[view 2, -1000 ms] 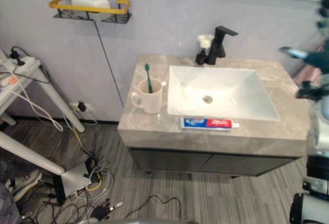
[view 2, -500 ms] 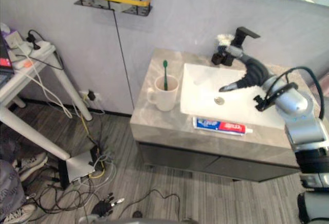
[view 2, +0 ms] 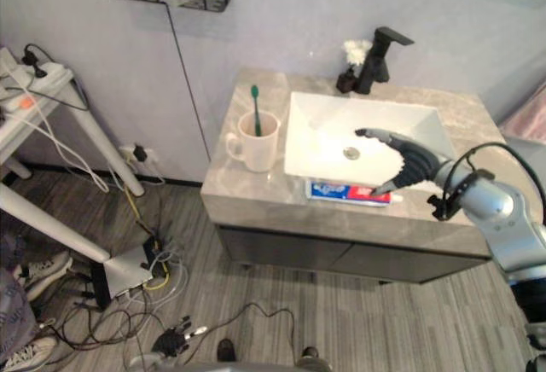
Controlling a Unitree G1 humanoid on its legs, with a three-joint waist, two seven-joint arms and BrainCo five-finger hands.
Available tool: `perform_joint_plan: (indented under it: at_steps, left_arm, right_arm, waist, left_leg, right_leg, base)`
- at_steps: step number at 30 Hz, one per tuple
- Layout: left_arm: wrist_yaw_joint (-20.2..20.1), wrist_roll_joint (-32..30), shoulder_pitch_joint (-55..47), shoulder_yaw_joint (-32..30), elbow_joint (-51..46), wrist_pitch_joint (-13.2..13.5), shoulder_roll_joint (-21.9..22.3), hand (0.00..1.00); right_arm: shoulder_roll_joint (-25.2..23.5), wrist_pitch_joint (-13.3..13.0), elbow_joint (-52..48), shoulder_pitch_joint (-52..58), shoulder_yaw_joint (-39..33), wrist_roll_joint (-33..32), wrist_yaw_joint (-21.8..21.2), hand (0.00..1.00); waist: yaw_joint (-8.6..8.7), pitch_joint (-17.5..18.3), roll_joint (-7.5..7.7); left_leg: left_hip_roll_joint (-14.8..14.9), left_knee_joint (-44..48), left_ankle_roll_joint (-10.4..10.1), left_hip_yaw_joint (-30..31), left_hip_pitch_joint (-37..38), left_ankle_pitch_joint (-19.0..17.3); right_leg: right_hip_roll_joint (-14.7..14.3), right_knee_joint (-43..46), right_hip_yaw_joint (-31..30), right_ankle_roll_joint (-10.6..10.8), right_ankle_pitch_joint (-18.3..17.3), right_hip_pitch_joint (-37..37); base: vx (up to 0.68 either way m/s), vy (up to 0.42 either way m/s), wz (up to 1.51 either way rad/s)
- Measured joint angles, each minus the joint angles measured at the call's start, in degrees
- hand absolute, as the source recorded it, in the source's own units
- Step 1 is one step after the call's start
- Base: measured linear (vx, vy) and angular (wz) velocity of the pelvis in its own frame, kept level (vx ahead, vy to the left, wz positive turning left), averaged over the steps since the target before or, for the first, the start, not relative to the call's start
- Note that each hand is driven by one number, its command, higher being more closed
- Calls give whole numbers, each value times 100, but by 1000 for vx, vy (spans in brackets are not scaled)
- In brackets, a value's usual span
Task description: Organize washtable
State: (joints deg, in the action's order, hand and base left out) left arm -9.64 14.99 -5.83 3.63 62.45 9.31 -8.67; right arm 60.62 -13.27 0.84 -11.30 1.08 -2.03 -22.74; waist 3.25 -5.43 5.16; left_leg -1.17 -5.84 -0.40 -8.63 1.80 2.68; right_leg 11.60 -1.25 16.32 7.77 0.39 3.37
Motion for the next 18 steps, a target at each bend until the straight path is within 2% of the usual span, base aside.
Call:
perform_joint_plan:
  at_steps: [4,18]
  left_arm:
    - [0,43,-2,135,60,-6,-19,0]
    - [-6,241,5,298,54,5,-76,0]
  right_arm:
    - [61,1,202,95,0,81,21,0]
    - [125,6,720,213,0,265,131,0]
  waist:
    - [97,5,-16]
    - [81,10,-3]
  left_leg:
    - [12,-3,-17,-60,-18,12]
    - [7,27,-16,-138,-97,11]
  right_leg:
    - [-12,11,-96,2,-4,-71]
    - [-15,1,-221,-12,7,-201]
  base:
    - [-32,-13,-10]
    - [2,3,-4]
